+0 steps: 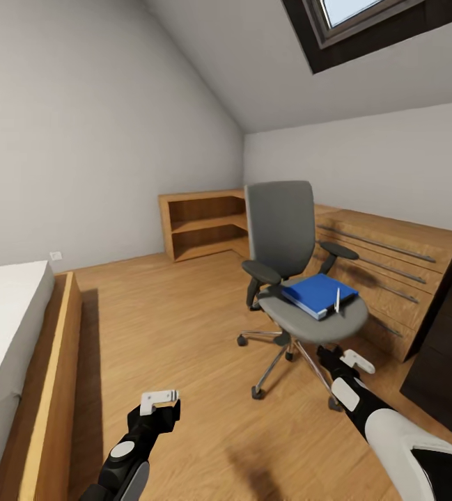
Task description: In the bedroom, organize the workspace by keeping the computer under the desk, ensuring the monitor is on the desk, placing the keyboard on the desk next to the monitor, placing the mouse on the desk next to the keyboard, moving the folder from the swivel chair onto the desk next to the mouse, stacking the notebook on top of the folder with the pen on top of the notebook, and positioning the swivel chair next to the desk.
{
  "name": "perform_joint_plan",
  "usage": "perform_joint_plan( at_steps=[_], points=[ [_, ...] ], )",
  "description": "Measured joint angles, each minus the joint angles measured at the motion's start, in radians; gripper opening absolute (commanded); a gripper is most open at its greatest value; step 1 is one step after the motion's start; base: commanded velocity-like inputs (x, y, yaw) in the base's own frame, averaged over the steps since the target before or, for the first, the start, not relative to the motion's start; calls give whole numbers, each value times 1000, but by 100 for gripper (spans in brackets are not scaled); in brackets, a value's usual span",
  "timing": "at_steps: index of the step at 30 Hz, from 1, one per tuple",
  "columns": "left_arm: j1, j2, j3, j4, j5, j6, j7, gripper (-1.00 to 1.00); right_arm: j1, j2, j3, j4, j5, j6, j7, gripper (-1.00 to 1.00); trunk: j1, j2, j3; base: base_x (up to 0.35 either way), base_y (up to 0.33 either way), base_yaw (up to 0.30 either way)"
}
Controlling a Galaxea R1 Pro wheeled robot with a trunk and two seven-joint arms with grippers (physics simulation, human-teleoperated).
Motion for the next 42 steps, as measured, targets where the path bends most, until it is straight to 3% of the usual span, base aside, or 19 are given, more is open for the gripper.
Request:
perform_joint_plan(
  at_steps=[10, 18, 25, 28, 42],
  points=[
    [0, 0, 0, 0, 1, 0, 0, 100, 1, 18, 0, 1, 0, -1, 7, 100, 0, 0, 0, -24, 17, 0],
    [0, 0, 0, 0, 1, 0, 0, 100, 8, 66, 0, 1, 12, -1, 27, 100, 0, 0, 0, -2, 1, 0],
    [1, 0, 0, 0, 1, 0, -1, 100, 22, 107, 5, 1, 48, -2, 40, 100, 0, 0, 0, 0, 0, 0],
    [0, 0, -3, 0, 2, 0, -1, 100, 30, 125, 5, 0, 91, -1, 44, 100, 0, 0, 0, 0, 0, 0],
    [0, 0, -21, 0, 0, 0, 0, 100, 34, 126, 3, 1, 107, -1, 49, 100, -1, 0, 0, 187, 0, 0]
  ],
)
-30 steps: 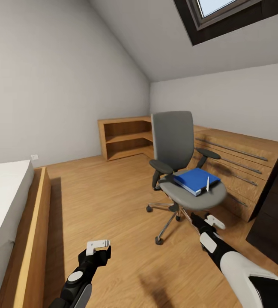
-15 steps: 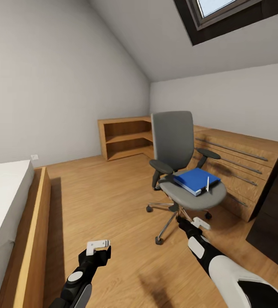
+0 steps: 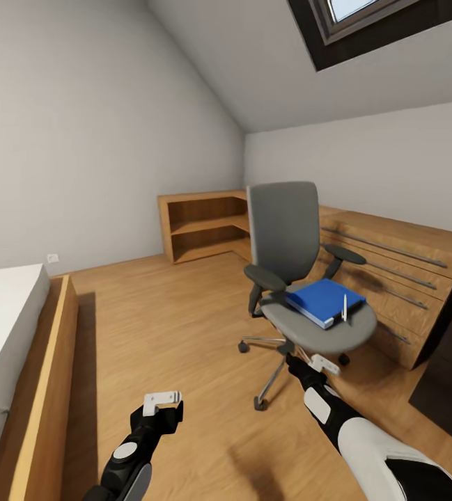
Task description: In the bedroom, organize the workspace by keeping the computer under the desk, ensuring the monitor is on the desk, placing the keyboard on the desk next to the monitor, placing the mouse on the desk next to the keyboard, moving the folder from the swivel chair onto the desk next to the mouse, stacking the notebook on top of the folder with the pen on top of the notebook, and positioning the swivel chair next to the desk.
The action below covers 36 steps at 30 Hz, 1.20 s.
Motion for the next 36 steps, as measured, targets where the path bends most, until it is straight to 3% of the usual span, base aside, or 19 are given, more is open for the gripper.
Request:
perform_joint_plan(
  at_steps=[18, 36],
  points=[
    [0, 0, -26, 0, 0, 0, 1, 100, 0, -6, -1, -5, -1, 1, -2, 100, 0, 0, 0, 223, 0, 0],
    [0, 0, -28, 0, 0, 0, 2, 100, 0, -7, -3, -8, -1, 1, -4, 100, 0, 0, 0, 186, 0, 0]
  ],
)
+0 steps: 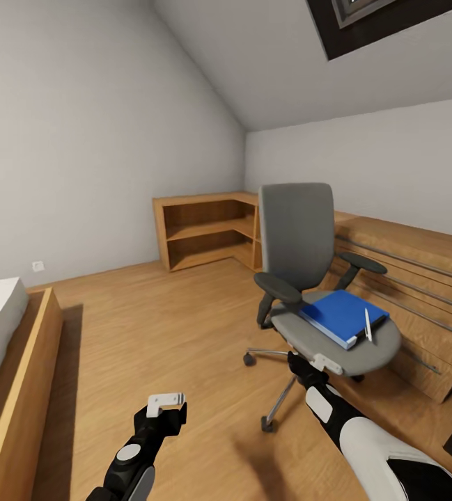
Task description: In the bedroom, organize the workspace by keeping the computer under the desk, ensuring the monitor is on the desk, placing the keyboard on the desk next to the monitor, placing the mouse on the desk next to the keyboard, moving the folder from the swivel chair onto the desk next to the mouse, stacking the notebook on top of the folder with the pen on top of the notebook, and positioning the swivel chair next to the desk.
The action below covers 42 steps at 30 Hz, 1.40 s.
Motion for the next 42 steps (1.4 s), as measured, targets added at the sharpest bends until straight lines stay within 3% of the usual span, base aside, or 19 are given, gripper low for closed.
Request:
perform_joint_plan(
  at_steps=[30, 42],
  points=[
    [0, 0, 1, 0, 0, 0, -1, 100, 0, 0, 1, -2, 3, 0, -1, 100, 0, 0, 0, 139, -86, 0],
    [0, 0, 1, 0, 0, 0, -2, 100, 0, 0, 2, 0, 4, -1, 0, 100, 1, 0, 0, -134, -1, 0]
  ],
)
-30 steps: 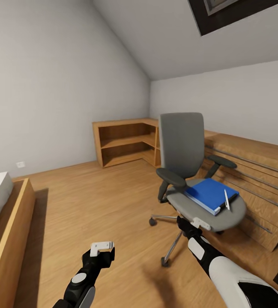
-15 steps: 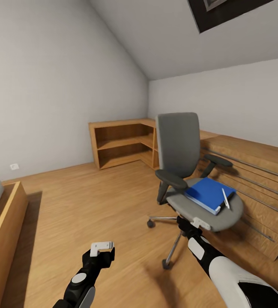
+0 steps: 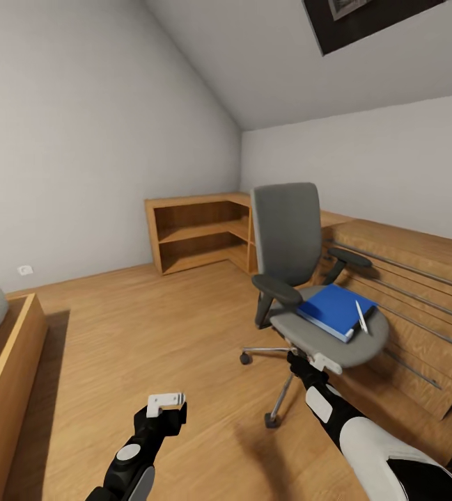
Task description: In the bedroom, organize the workspace by keeping the computer under the desk, ensuring the monitor is on the desk, placing the keyboard on the desk next to the monitor, placing the mouse on the desk next to the keyboard, moving the folder from the swivel chair onto the desk next to the mouse, stacking the notebook on top of the folder with the pen on top of the notebook, and positioning the swivel chair next to the desk.
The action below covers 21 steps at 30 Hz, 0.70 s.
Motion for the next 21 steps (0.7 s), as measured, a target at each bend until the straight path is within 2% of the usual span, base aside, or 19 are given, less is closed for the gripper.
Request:
perform_joint_plan(
  at_steps=[21],
  points=[
    [0, 1, 1, 0, 1, 1, 0, 100, 0, 2, 0, 6, 0, 0, 2, 100, 0, 0, 0, -325, 0, 0]
  ],
)
